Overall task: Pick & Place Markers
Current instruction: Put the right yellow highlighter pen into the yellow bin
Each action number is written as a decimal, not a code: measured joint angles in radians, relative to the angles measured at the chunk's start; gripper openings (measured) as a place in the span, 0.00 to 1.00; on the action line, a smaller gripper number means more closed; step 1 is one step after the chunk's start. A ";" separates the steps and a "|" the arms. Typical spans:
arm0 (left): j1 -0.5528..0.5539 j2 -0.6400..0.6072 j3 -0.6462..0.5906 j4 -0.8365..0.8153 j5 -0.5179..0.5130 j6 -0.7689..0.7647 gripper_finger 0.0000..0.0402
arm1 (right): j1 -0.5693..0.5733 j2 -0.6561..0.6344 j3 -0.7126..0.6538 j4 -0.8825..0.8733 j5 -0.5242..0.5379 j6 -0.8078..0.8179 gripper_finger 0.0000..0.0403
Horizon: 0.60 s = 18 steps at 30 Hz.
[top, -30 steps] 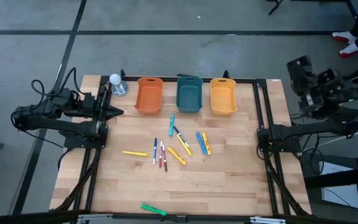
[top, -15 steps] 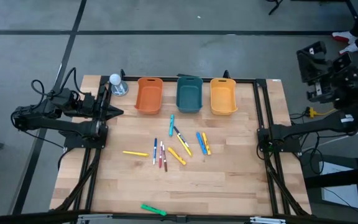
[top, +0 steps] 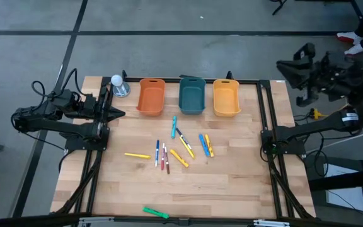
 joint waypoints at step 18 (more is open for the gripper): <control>0.000 0.000 0.000 0.000 0.000 0.000 0.03 | 0.000 0.077 0.010 -0.199 -0.040 0.076 0.13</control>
